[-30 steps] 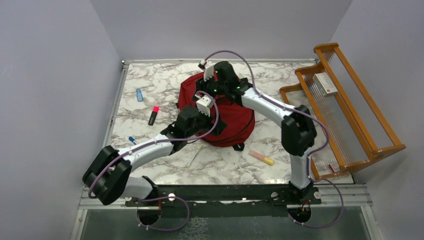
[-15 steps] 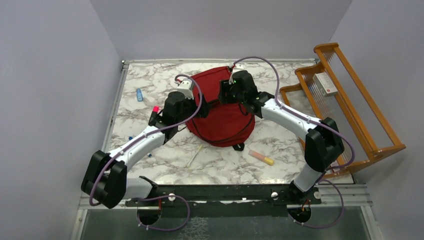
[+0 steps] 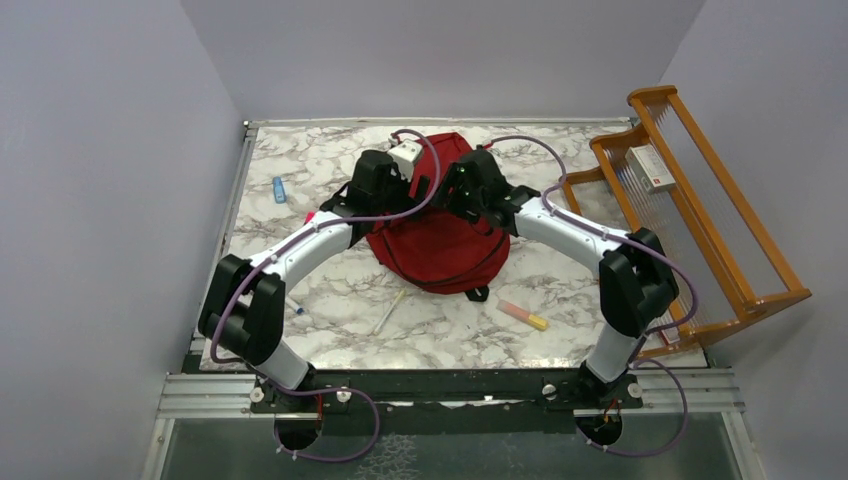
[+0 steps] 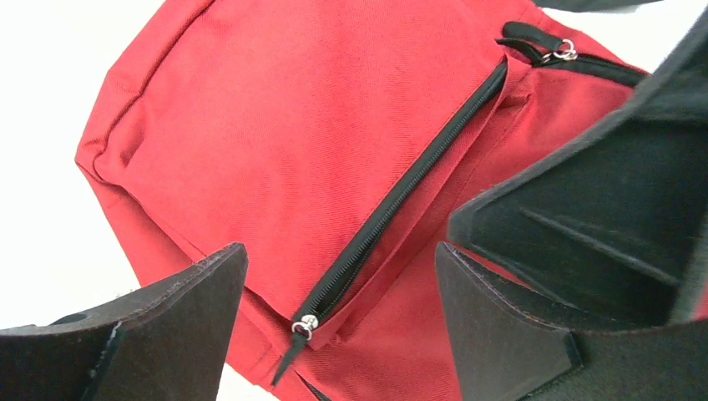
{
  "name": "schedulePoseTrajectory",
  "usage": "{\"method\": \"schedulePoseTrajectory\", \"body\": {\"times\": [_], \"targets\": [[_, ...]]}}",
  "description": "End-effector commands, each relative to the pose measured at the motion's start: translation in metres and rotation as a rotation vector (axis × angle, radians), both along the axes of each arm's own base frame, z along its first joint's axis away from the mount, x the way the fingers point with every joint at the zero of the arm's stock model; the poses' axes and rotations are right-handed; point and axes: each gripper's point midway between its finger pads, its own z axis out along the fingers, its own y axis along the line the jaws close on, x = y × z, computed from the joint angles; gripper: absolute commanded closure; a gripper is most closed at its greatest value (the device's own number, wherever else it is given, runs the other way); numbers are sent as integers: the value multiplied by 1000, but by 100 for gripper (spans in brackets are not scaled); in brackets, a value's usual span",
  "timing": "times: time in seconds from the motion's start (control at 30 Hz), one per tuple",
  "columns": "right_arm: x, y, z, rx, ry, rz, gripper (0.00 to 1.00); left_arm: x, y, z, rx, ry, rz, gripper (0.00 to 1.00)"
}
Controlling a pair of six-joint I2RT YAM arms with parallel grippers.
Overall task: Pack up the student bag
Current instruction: Adjust the student bag at the center of the board.
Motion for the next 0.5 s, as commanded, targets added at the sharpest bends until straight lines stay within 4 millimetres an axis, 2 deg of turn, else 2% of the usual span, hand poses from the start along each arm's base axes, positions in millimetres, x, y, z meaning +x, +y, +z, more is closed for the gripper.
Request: {"method": "schedulePoseTrajectory", "body": {"times": [0.0,0.1,0.3,0.47], "targets": [[7,12,-17,149,122,-145,33,11,10,-1,130,-29,-35,16],[14,13,-23,152,134,-185,36,14,11,-2,150,-27,-42,16],[20,8,-50,108,171,-227,45,17,10,-6,168,-25,-67,16],[20,-1,-67,96,180,-242,60,18,10,-10,186,-25,-91,16]]}}
